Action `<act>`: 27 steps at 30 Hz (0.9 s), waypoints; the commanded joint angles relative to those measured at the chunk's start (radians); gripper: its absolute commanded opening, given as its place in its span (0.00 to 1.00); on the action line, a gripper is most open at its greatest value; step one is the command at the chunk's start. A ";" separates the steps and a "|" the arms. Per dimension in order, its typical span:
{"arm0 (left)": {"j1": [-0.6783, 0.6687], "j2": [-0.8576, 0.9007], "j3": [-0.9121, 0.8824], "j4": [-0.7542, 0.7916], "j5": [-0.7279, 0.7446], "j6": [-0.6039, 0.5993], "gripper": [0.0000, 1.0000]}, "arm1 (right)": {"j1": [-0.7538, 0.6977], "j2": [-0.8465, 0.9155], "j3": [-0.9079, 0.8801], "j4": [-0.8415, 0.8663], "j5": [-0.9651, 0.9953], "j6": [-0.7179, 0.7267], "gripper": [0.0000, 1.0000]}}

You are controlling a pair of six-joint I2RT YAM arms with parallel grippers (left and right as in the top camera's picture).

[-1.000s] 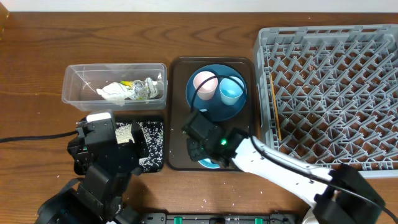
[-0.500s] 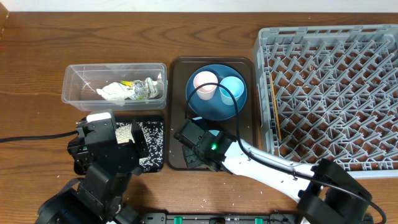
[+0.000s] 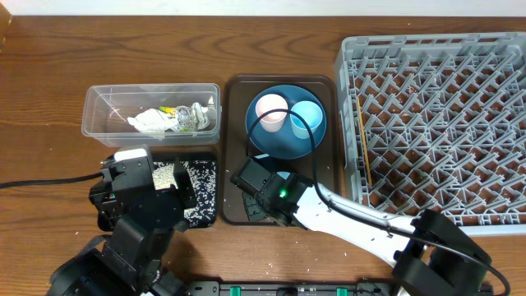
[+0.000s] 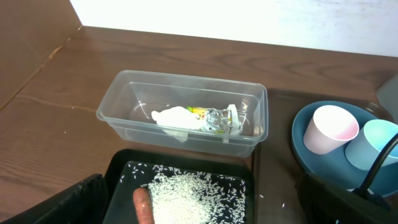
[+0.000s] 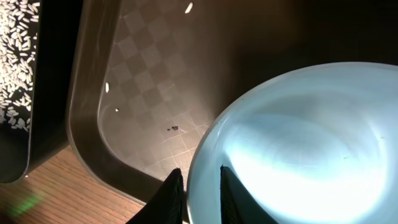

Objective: Sort waste into correct bins and load items into the dishwasher rack
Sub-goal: 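Lower the right gripper and grasp the rim of the light-blue bowl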

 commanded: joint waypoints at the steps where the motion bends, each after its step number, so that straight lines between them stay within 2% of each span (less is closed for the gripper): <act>1: 0.003 -0.001 0.016 -0.003 -0.023 -0.005 0.99 | 0.022 0.011 -0.004 -0.004 0.020 0.012 0.19; 27: 0.003 -0.001 0.016 -0.003 -0.023 -0.005 0.99 | 0.022 0.011 -0.004 -0.027 0.043 0.011 0.21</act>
